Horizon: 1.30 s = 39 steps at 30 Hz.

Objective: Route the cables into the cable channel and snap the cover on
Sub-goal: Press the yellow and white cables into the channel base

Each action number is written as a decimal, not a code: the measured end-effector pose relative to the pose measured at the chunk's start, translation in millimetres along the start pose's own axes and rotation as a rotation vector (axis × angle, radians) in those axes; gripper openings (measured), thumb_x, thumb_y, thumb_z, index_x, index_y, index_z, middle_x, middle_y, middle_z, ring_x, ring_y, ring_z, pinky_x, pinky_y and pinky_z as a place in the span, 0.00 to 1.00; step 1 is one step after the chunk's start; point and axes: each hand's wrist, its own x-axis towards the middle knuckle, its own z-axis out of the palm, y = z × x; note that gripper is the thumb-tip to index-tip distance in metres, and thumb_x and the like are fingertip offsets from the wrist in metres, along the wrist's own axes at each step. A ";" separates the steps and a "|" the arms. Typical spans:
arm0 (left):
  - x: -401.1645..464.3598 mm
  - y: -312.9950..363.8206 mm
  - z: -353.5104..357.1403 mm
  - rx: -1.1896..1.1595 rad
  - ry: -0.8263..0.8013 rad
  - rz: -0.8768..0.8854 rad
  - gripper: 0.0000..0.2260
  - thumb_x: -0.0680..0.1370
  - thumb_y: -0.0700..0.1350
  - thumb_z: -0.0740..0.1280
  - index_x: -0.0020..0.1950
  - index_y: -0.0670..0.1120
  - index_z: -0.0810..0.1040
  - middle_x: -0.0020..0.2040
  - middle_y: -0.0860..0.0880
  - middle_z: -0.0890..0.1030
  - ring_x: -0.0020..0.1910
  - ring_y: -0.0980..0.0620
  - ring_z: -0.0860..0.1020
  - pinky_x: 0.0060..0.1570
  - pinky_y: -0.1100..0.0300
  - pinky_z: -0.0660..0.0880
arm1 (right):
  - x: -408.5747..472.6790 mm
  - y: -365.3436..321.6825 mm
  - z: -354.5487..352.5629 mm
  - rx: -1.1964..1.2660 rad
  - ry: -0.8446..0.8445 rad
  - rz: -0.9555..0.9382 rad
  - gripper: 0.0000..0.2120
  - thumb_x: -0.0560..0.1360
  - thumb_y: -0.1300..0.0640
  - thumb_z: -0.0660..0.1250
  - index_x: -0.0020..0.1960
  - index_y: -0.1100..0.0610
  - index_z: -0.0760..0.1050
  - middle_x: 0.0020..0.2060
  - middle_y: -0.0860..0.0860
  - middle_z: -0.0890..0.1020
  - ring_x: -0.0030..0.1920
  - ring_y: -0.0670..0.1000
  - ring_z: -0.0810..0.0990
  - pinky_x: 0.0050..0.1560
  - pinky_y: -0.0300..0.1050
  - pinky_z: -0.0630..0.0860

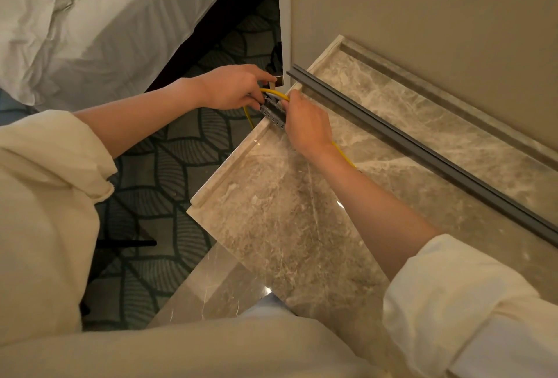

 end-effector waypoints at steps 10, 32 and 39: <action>1.0 9.8 3.8 0.004 0.097 -0.009 0.08 0.75 0.37 0.66 0.51 0.40 0.82 0.67 0.40 0.73 0.67 0.42 0.68 0.65 0.46 0.69 | -0.8 -0.2 2.0 -0.027 0.009 0.007 0.11 0.82 0.52 0.54 0.53 0.59 0.69 0.44 0.56 0.83 0.39 0.58 0.82 0.32 0.46 0.65; -20.6 15.6 16.8 -0.078 0.396 -0.016 0.05 0.72 0.42 0.71 0.46 0.42 0.84 0.59 0.43 0.77 0.55 0.46 0.75 0.49 0.50 0.78 | -1.9 -1.6 -1.3 -0.019 0.026 0.004 0.11 0.81 0.52 0.56 0.51 0.59 0.70 0.41 0.56 0.83 0.37 0.57 0.81 0.31 0.44 0.62; -9.5 2.7 -0.8 -0.481 0.354 -0.175 0.10 0.74 0.47 0.69 0.53 0.45 0.82 0.58 0.46 0.78 0.57 0.52 0.76 0.60 0.50 0.73 | -4.1 -2.7 -2.0 -0.074 0.051 -0.015 0.11 0.81 0.52 0.56 0.50 0.59 0.70 0.39 0.55 0.82 0.33 0.56 0.81 0.28 0.44 0.61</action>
